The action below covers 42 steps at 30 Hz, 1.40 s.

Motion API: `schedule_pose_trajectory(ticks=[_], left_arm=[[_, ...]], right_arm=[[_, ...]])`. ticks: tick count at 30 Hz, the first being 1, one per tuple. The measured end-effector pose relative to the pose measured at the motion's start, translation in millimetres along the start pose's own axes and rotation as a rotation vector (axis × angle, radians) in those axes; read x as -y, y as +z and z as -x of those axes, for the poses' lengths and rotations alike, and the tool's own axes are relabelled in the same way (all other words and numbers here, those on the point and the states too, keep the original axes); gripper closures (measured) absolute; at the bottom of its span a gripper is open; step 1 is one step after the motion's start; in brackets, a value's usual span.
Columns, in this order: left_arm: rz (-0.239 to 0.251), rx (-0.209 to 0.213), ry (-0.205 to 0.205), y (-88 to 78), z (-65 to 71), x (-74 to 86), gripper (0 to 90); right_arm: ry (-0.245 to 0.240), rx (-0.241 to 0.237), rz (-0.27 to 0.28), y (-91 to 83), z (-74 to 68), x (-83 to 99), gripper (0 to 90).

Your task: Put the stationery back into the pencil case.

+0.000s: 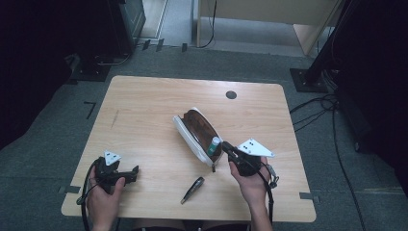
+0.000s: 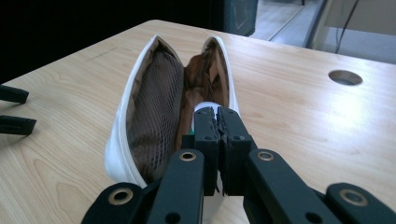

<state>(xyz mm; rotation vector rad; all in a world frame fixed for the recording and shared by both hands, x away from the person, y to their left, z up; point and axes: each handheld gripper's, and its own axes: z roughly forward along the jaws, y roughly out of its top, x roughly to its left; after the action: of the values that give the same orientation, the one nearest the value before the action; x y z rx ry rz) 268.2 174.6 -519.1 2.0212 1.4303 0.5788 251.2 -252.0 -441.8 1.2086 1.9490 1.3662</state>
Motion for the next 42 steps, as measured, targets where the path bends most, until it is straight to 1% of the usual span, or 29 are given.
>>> schedule_pose_trajectory(ticks=[2,4,8,11,15,17,20,23,27,35,38,42], left_arm=[[0.0,0.0,0.0,0.0,0.0,0.0,0.0],[0.0,0.0,0.0,0.0,0.0,0.0,0.0],[0.0,0.001,0.001,0.0,0.1,0.0,0.0],[0.001,0.002,0.002,0.1,0.1,0.0,0.0],[0.001,0.005,0.005,0.1,0.1,0.0,0.0],[0.001,0.005,0.005,0.1,0.2,0.0,0.0],[0.003,0.006,0.003,0.3,0.4,0.0,0.0],[0.002,0.007,0.003,0.4,0.5,-0.2,0.0],[0.002,0.008,0.002,0.5,0.7,-0.2,0.0],[0.001,0.008,0.004,0.5,0.7,-0.5,0.0],[0.001,0.007,0.006,0.7,0.7,-0.7,0.0],[0.001,0.007,0.006,0.7,0.7,-0.6,0.0]], right_arm=[[0.011,0.005,-0.008,-0.5,0.4,4.6,87.7],[0.008,0.005,-0.024,2.1,0.2,6.3,87.7],[-0.006,0.01,-0.062,13.4,-1.8,7.8,87.6],[-0.012,0.013,-0.076,21.5,-3.3,9.3,87.3],[-0.022,0.023,-0.082,28.8,-5.8,7.2,86.9],[-0.028,0.043,-0.085,31.5,-6.8,5.4,86.8],[-0.032,0.056,-0.089,34.8,-8.3,2.7,86.1],[-0.059,0.064,-0.106,41.0,-11.2,-0.7,85.3],[-0.081,0.071,-0.129,51.0,-11.4,-3.8,84.7],[-0.078,0.076,-0.134,54.7,-12.4,-2.6,84.6],[-0.091,0.087,-0.146,59.4,-12.6,-6.4,84.6],[-0.088,0.088,-0.151,63.4,-12.4,-6.5,84.1]])
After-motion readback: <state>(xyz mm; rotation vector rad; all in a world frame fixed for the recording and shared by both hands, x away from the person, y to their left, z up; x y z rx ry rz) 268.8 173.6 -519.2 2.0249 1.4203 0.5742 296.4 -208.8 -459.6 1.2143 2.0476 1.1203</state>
